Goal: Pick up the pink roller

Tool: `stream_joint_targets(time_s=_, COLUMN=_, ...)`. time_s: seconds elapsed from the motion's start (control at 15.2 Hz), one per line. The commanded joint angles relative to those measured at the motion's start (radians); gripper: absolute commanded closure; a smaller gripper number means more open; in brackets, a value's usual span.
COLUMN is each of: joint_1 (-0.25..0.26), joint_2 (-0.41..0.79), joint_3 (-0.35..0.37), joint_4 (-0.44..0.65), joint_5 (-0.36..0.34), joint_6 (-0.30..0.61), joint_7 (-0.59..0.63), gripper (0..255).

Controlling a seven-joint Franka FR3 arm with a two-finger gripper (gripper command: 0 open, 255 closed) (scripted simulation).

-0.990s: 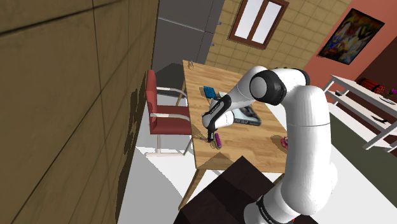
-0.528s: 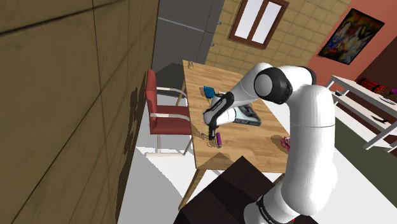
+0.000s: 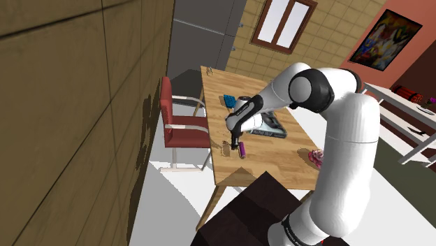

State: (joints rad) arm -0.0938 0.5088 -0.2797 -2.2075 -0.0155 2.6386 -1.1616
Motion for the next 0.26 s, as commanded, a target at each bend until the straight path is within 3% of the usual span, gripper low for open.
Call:
stream_joint_targets(time_s=0.0, joint_1=0.007, joint_2=-0.028, joint_3=-0.007, joint_4=-0.005, joint_5=-0.007, joint_6=-0.024, joint_7=0.003, gripper=255)
stream_joint_targets(time_s=0.2, joint_1=0.01, joint_2=-0.043, joint_3=-0.011, joint_4=-0.008, joint_5=-0.011, joint_6=-0.035, joint_7=0.004, gripper=255)
